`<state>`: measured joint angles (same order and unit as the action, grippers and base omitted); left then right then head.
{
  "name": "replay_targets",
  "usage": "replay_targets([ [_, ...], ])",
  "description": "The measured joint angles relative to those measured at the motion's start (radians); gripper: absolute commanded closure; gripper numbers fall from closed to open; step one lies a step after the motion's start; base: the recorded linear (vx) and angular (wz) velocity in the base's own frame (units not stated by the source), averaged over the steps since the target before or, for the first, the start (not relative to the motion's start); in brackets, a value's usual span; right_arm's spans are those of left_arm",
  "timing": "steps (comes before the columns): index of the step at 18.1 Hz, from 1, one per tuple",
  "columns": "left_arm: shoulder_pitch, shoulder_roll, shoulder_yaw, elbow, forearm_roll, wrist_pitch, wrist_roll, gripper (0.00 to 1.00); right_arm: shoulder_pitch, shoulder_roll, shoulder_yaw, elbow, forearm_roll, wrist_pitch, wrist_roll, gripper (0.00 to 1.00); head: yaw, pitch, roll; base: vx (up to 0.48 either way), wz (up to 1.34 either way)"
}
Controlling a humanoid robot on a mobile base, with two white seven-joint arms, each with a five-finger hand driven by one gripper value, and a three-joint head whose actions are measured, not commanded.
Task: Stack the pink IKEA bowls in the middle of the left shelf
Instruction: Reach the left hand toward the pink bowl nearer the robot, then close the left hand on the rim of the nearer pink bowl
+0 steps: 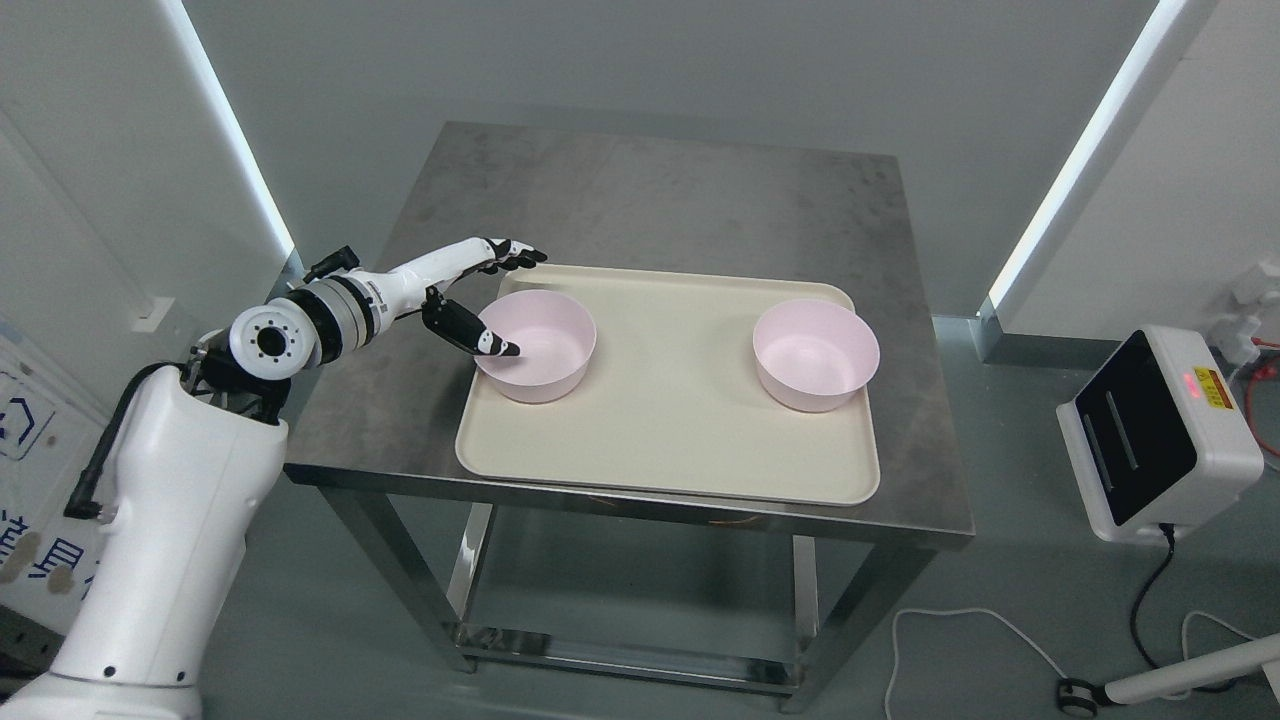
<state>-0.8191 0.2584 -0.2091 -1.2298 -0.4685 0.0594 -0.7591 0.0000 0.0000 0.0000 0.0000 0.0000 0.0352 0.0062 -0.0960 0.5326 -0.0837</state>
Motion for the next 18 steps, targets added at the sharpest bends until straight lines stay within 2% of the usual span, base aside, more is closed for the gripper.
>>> replay_targets([
  [6,-0.026,-0.014,-0.038,0.034,-0.009,0.001,-0.001,0.42,0.0,0.0,0.0,0.0,0.0,0.0,0.0,0.0,0.0,0.0,0.0,0.0,0.0],
  [11,-0.041,-0.027,-0.062,0.058,-0.012,0.007,-0.001,0.67,0.0,0.0,0.0,0.0,0.0,0.0,0.0,0.0,0.0,0.0,0.0,0.0,0.0],
  [18,-0.051,-0.053,-0.076,0.075,-0.012,-0.008,-0.001,0.85,0.0,0.0,0.0,0.0,0.0,0.0,0.0,0.0,0.0,0.0,0.0,0.0,0.0],
])
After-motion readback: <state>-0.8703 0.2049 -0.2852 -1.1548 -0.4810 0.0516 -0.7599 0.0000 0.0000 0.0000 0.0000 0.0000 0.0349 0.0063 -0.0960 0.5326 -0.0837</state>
